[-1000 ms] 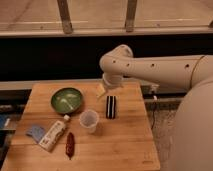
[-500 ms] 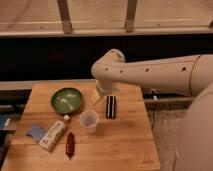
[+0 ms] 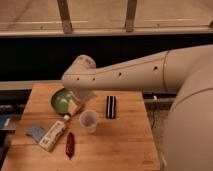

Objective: Place the pepper in the ceramic cup

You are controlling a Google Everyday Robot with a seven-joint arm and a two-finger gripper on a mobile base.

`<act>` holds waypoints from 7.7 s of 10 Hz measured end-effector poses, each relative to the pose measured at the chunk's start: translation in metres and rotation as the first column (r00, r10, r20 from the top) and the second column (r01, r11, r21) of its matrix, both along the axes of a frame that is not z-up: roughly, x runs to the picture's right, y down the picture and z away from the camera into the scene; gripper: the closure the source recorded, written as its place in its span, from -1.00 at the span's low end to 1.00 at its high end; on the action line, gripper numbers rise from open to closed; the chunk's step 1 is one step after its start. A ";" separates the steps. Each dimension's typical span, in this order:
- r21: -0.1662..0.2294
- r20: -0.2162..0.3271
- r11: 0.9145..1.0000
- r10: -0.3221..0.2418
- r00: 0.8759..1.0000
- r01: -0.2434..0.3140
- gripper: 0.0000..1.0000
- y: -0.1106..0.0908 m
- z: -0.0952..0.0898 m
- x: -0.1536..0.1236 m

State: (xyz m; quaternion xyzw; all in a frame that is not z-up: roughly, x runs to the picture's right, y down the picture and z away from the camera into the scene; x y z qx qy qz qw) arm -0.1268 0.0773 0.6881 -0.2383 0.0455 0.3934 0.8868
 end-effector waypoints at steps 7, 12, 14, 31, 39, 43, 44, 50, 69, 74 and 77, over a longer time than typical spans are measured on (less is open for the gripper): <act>0.009 0.029 0.998 -0.055 0.998 0.055 -0.60 0.011 -0.008 -0.024; 0.005 0.098 0.983 -0.184 0.978 0.185 -0.60 0.061 -0.025 -0.076; -0.021 0.126 0.979 -0.200 0.972 0.204 -0.60 0.076 -0.015 -0.085; -0.237 0.072 0.966 -0.089 0.993 0.104 -0.60 0.160 0.059 -0.067; -0.327 -0.002 0.932 -0.168 0.986 0.158 -0.60 0.201 0.079 -0.081; -0.351 -0.047 0.921 -0.200 0.979 0.172 -0.05 0.211 0.084 -0.081; -0.349 -0.047 0.921 -0.202 0.978 0.173 0.19 0.210 0.082 -0.083; -0.343 0.026 0.929 -0.134 0.991 0.134 1.00 0.200 0.080 -0.078; 0.091 0.239 0.984 0.126 0.963 -0.151 1.00 -0.040 -0.014 0.001; 0.027 0.198 0.971 0.226 0.954 -0.236 1.00 0.006 0.053 0.036; 0.028 0.200 0.972 0.224 0.954 -0.234 0.74 0.006 0.053 0.034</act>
